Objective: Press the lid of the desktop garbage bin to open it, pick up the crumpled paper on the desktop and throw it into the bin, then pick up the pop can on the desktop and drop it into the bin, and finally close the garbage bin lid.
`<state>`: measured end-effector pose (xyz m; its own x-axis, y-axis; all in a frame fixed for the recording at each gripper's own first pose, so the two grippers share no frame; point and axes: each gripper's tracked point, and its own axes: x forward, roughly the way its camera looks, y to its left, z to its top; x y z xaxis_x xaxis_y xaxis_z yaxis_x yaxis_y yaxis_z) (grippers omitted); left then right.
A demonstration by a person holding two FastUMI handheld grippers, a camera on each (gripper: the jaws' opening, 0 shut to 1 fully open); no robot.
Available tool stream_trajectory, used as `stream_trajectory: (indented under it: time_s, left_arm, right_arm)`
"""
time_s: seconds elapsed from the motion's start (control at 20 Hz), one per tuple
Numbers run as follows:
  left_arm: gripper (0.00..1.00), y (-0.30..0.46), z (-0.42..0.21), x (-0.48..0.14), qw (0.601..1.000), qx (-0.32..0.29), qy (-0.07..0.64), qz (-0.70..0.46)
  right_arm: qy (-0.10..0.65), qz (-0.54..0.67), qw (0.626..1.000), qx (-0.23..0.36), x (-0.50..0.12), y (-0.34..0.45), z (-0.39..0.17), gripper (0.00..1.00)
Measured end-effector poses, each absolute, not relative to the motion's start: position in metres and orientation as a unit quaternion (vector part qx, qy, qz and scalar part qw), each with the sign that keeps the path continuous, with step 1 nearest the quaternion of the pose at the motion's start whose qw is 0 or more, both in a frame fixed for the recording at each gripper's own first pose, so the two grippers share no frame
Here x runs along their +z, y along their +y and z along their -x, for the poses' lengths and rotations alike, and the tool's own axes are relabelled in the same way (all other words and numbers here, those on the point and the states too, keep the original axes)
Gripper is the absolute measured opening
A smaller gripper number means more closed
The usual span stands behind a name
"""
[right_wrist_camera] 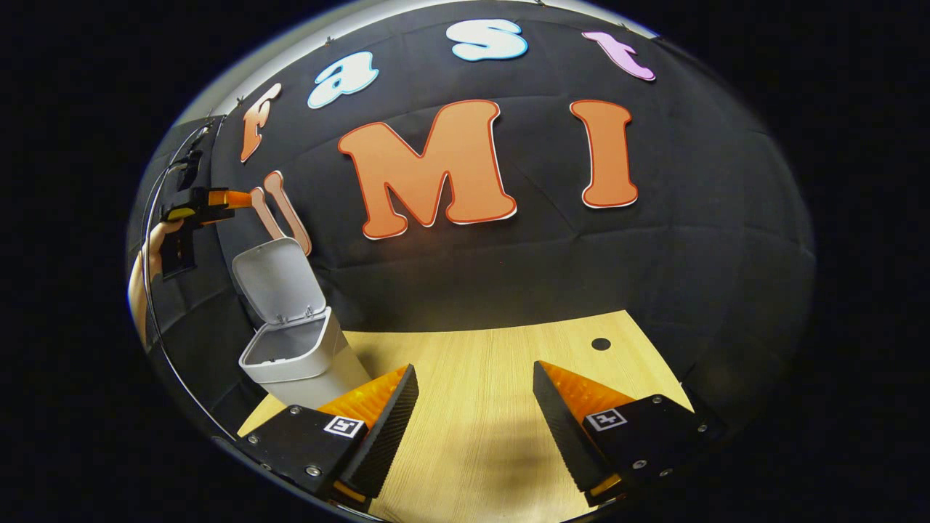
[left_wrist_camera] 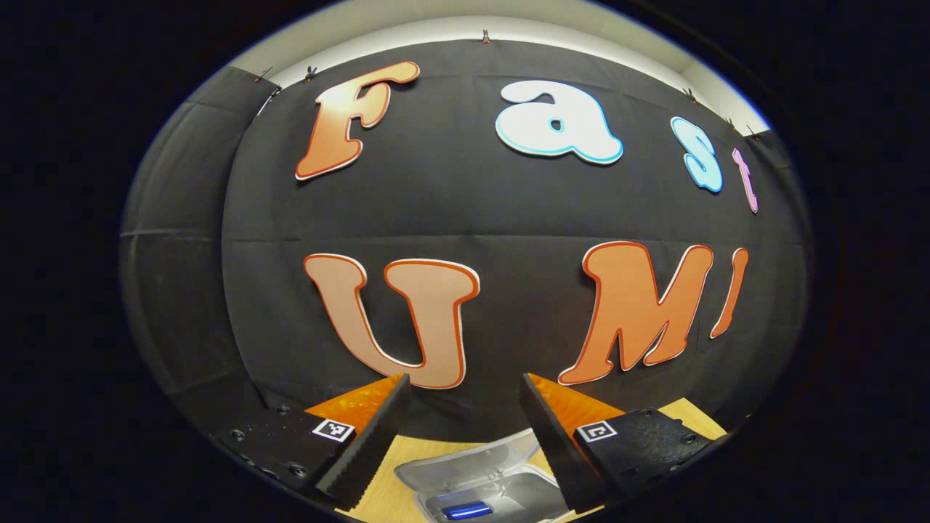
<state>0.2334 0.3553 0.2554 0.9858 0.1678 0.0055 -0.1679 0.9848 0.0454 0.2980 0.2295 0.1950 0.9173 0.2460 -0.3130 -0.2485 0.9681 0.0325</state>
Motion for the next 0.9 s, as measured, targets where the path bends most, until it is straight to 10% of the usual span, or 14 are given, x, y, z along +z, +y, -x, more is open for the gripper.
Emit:
stream_trajectory:
  time_s: [0.9]
  left_arm:
    - [0.95,0.349,-0.241,0.129,0.985,0.035,0.171,0.007]
  right_arm:
    - [0.179,0.008,0.976,0.122,0.182,0.222,-0.306,0.95]
